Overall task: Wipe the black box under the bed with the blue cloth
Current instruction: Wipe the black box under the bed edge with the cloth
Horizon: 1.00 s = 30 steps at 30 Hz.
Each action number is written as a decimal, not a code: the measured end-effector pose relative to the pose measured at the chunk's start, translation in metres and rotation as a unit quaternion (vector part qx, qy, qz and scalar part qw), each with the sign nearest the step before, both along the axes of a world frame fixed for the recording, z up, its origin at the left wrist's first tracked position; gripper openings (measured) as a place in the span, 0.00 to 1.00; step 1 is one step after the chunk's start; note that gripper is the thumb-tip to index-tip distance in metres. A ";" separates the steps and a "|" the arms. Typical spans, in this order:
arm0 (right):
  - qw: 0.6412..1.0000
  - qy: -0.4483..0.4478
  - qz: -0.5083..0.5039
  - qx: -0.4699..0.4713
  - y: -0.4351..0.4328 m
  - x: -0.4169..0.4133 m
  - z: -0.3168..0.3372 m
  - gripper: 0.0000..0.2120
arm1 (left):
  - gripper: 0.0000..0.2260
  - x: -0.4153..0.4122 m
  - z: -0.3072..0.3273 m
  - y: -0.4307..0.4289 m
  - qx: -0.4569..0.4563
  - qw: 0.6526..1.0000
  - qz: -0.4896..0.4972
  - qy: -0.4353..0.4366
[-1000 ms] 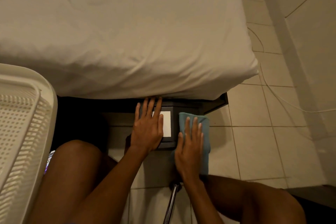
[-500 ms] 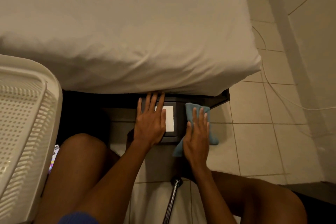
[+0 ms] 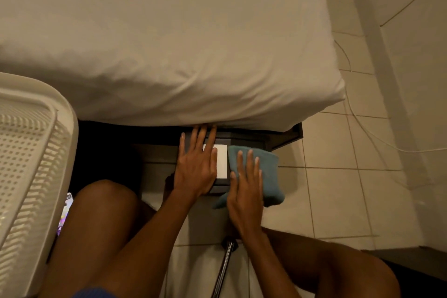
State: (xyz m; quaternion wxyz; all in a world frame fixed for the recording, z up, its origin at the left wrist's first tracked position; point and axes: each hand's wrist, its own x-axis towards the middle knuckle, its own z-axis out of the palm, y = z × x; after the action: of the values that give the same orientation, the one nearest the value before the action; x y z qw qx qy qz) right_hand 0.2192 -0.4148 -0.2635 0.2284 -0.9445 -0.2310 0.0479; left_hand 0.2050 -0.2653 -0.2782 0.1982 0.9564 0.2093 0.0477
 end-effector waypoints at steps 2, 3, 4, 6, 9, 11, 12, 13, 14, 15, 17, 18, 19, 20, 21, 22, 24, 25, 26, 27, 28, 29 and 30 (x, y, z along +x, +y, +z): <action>1.000 0.010 -0.016 -0.003 -0.001 0.036 -0.002 0.26 | 0.25 0.001 0.000 0.000 -0.001 1.000 0.001 -0.002; 0.998 0.018 -0.054 0.006 -0.004 0.045 -0.002 0.26 | 0.25 0.000 0.000 -0.001 -0.002 1.000 0.002 -0.002; 0.995 0.020 -0.096 0.018 -0.004 0.043 -0.001 0.26 | 0.25 0.001 0.000 -0.001 -0.002 1.000 0.002 -0.003; 0.993 0.004 -0.117 0.011 -0.001 0.011 0.001 0.26 | 0.25 0.000 0.001 -0.001 -0.005 1.000 0.003 -0.003; 1.000 -0.011 -0.016 -0.005 -0.006 -0.007 0.002 0.28 | 0.25 0.000 0.000 -0.001 -0.003 1.000 0.002 -0.002; 0.998 0.000 -0.058 0.011 -0.003 0.027 0.003 0.26 | 0.25 0.000 -0.001 0.000 0.005 1.000 0.003 -0.004; 0.994 0.007 -0.109 0.014 0.004 0.045 0.003 0.25 | 0.25 0.000 -0.001 -0.001 0.007 1.000 0.004 -0.005; 0.990 0.012 -0.142 0.016 0.011 0.054 0.005 0.25 | 0.25 0.001 -0.001 -0.001 0.008 1.000 0.002 -0.007; 0.989 0.015 -0.145 0.018 0.016 0.054 0.004 0.25 | 0.25 0.001 -0.001 -0.001 0.006 1.000 0.000 -0.009; 0.992 0.020 -0.121 0.027 0.018 0.045 0.004 0.25 | 0.25 0.000 -0.001 -0.001 0.002 1.000 -0.002 -0.009; 0.998 0.030 -0.039 0.034 0.006 0.016 0.001 0.26 | 0.25 0.000 -0.001 0.000 -0.002 1.000 0.001 -0.004; 0.999 0.024 -0.009 0.027 -0.009 0.007 0.000 0.27 | 0.25 -0.001 0.000 0.000 -0.003 1.000 0.002 -0.001; 1.000 0.007 0.006 0.012 -0.022 0.009 -0.002 0.29 | 0.25 0.000 0.000 -0.001 -0.003 1.000 0.001 0.001; 1.000 0.002 0.000 -0.002 -0.026 0.020 -0.004 0.29 | 0.25 0.000 0.000 -0.002 -0.003 1.000 -0.002 0.000; 0.999 0.014 -0.039 -0.003 -0.020 0.034 -0.004 0.28 | 0.25 0.000 0.000 -0.002 -0.002 1.000 -0.005 0.000; 0.995 0.030 -0.096 0.015 -0.010 0.047 -0.004 0.27 | 0.26 0.000 -0.001 -0.001 0.000 1.000 -0.007 0.002; 0.987 0.043 -0.154 0.035 0.008 0.047 -0.001 0.26 | 0.26 0.001 -0.002 0.000 0.002 1.000 -0.005 0.003; 0.991 0.024 -0.131 0.017 0.007 0.034 -0.001 0.27 | 0.26 0.000 -0.001 0.000 0.001 1.000 -0.006 0.005; 0.996 0.005 -0.085 -0.006 0.000 0.018 -0.005 0.29 | 0.26 0.000 0.000 0.000 0.001 1.000 -0.006 0.010; 0.999 -0.017 -0.045 -0.024 -0.011 0.005 -0.007 0.29 | 0.26 0.000 0.002 -0.001 0.000 1.000 -0.006 0.013; 0.999 -0.026 -0.036 -0.022 -0.021 0.005 -0.008 0.30 | 0.26 0.000 0.003 -0.001 -0.001 1.000 -0.007 0.014; 0.998 -0.001 -0.060 0.001 -0.023 0.016 -0.005 0.30 | 0.26 0.001 0.002 -0.002 -0.001 1.000 -0.009 0.013; 0.993 0.019 -0.112 0.037 -0.017 0.032 -0.005 0.29 | 0.26 0.001 0.001 -0.002 0.002 1.000 -0.011 0.011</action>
State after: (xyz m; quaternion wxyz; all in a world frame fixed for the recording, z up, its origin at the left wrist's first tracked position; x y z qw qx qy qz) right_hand 0.2508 -0.4321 -0.2681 0.2710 -0.9545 -0.1208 0.0309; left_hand 0.2064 -0.2677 -0.2768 0.1944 0.9594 0.2013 0.0352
